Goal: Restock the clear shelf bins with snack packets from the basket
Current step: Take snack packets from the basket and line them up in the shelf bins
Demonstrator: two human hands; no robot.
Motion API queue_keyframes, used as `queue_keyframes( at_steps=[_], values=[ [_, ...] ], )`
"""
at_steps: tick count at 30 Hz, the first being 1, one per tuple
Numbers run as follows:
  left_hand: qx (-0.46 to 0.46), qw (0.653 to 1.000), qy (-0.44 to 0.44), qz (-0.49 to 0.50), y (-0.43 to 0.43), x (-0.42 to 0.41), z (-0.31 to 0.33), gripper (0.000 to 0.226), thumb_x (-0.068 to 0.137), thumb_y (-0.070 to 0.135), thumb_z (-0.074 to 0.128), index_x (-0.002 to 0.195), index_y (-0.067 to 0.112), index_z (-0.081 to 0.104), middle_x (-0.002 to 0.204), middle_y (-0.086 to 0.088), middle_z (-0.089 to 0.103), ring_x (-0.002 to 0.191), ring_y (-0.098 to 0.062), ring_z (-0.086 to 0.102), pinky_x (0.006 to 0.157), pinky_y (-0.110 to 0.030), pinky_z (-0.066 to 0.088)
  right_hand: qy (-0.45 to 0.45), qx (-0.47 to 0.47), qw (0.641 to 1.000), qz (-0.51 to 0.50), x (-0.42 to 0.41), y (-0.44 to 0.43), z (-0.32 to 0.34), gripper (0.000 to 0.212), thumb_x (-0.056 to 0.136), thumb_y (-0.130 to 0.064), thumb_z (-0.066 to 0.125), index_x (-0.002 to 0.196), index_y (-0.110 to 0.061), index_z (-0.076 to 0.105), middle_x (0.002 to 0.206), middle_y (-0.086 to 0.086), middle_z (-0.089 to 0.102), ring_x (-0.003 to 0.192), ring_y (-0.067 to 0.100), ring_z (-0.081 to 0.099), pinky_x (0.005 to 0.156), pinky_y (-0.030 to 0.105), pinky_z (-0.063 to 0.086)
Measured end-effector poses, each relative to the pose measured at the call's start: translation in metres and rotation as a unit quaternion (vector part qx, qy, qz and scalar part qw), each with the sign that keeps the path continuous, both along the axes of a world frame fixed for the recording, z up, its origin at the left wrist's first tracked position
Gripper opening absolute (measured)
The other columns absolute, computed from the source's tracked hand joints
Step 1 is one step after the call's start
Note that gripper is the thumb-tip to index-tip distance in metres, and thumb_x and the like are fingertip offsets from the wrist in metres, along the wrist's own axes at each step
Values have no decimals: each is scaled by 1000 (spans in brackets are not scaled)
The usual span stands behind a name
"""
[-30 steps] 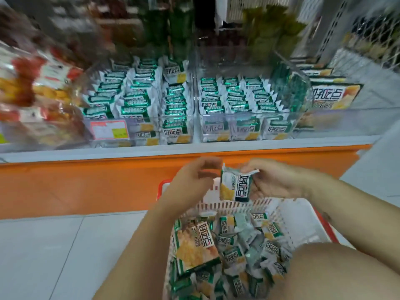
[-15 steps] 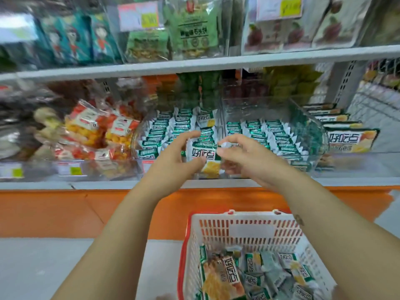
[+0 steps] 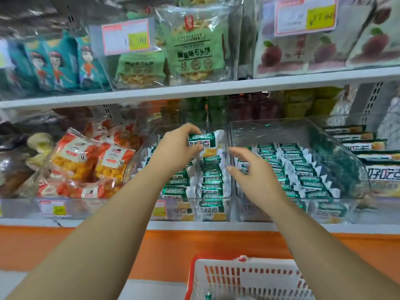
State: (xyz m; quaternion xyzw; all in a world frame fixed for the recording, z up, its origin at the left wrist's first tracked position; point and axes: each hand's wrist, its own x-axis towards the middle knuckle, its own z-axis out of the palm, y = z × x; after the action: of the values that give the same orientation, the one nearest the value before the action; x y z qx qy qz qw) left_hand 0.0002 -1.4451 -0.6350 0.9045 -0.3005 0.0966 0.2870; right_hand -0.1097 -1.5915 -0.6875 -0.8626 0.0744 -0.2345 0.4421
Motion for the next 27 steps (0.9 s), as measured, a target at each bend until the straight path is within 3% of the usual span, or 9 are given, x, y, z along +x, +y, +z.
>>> queue_keyframes(
  at_steps=[3,7,12,15,20,23,27],
  values=[
    [8,1000,-7,3,-25,34,-12,34,90,27,63,122,21,55,88,-7,63,80,-20,58,64,-29,41,2,22,1000,4,11,-10,-19,32,93,-17,58,124,-23,59,131,-17,49,118,5,48,102,23,42],
    [95,996,-6,-2,-60,74,-29,38,90,26,64,126,17,56,121,-13,61,108,-28,57,86,-33,46,-25,52,998,6,20,-16,-31,24,90,-17,62,113,-23,65,123,-23,50,107,-4,50,83,1,42],
    [187,982,8,16,-82,109,-48,43,91,27,62,131,16,52,131,-13,56,116,-29,54,96,-36,46,-51,44,998,3,23,-18,-38,25,88,-19,64,111,-27,66,128,-22,53,111,-5,53,84,3,44],
    [222,973,-28,52,-87,117,-60,41,87,27,64,127,21,56,133,-12,51,118,-30,52,96,-41,47,-57,47,997,7,24,-19,-39,24,88,-18,63,110,-28,66,124,-25,52,109,-6,53,82,1,43],
    [275,958,-24,75,-85,116,-57,43,87,33,64,129,27,55,141,-15,37,131,-37,36,103,-51,41,-49,42,998,11,22,-18,-37,25,89,-19,62,112,-28,65,121,-30,49,111,-6,52,84,0,41],
    [216,973,-18,74,-72,96,-44,39,89,36,60,128,30,55,136,-12,49,127,-34,42,105,-48,37,-46,12,999,13,19,-18,-37,29,91,-21,60,120,-27,63,129,-26,46,117,-7,46,92,6,39],
    [-22,995,-85,44,-46,22,-43,28,92,26,57,119,22,63,129,-7,51,125,-29,38,100,-35,33,-68,-85,993,-51,8,0,-45,30,94,-19,56,124,-22,62,135,-12,50,123,4,42,103,23,31]
  ],
)
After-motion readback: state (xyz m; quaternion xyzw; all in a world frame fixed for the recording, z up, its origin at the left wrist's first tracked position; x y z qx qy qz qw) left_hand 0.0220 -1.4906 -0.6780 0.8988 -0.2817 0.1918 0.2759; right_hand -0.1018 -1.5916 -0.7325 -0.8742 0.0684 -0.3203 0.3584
